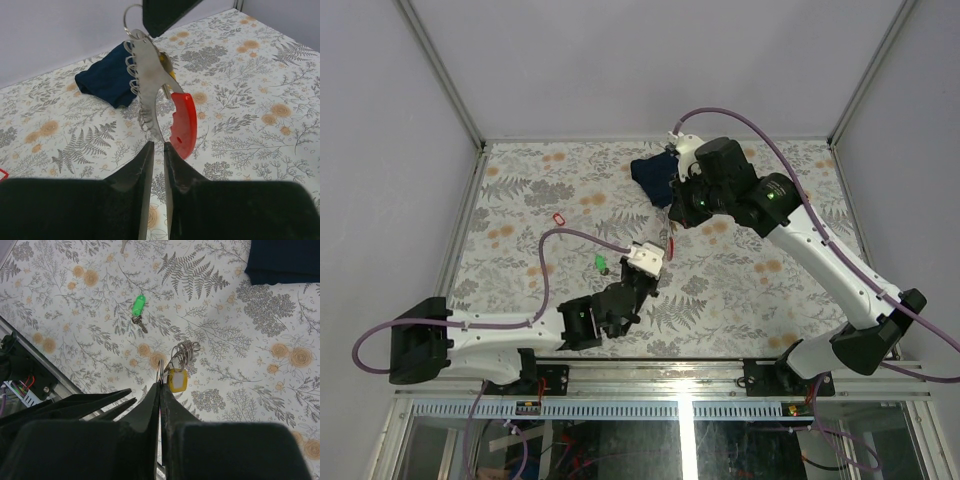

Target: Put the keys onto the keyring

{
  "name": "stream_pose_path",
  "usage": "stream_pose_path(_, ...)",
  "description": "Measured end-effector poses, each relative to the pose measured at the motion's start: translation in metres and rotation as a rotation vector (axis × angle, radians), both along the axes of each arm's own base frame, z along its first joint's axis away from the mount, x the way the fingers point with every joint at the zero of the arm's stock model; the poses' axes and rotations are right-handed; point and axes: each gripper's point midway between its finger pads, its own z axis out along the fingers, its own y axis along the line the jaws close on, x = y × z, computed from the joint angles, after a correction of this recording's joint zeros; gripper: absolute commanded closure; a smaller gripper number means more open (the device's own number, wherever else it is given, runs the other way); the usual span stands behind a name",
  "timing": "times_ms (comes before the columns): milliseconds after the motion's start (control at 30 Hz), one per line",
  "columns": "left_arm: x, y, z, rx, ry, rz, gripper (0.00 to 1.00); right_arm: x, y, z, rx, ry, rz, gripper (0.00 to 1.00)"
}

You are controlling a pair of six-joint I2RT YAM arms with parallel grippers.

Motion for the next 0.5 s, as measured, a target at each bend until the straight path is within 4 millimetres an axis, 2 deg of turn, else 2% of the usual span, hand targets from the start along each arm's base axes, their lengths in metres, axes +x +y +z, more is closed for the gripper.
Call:
stream_pose_path(67,0.000,0.003,0.002,-0.010,-0.002,0.003,0.69,0.000,0.000,0.000,0.000,0.001,0.000,1.00)
stream_pose_path(133,-0.001,0.007,0.004,-0.024,-0.002,0.003,0.44,-0.001,-0.001,-0.002,-0.003,0.004,-0.001,1.00)
stream_pose_path(200,-0.002,0.009,0.005,-0.038,0.000,-0.002,0.30,-0.001,-0.001,-0.003,-0.003,0.005,-0.001,1.00)
stream_pose_path(367,-0.007,0.004,0.005,-0.065,0.010,-0.047,0.18,-0.002,-0.001,-0.004,-0.001,0.012,-0.007,1.00)
stream_pose_path(433,-0.008,0.000,0.004,-0.067,0.011,-0.062,0.18,-0.002,-0.001,-0.004,0.002,0.014,-0.009,1.00)
stream_pose_path(500,-0.007,-0.006,0.001,-0.059,0.013,-0.072,0.23,-0.002,-0.001,-0.004,0.005,0.015,-0.010,1.00)
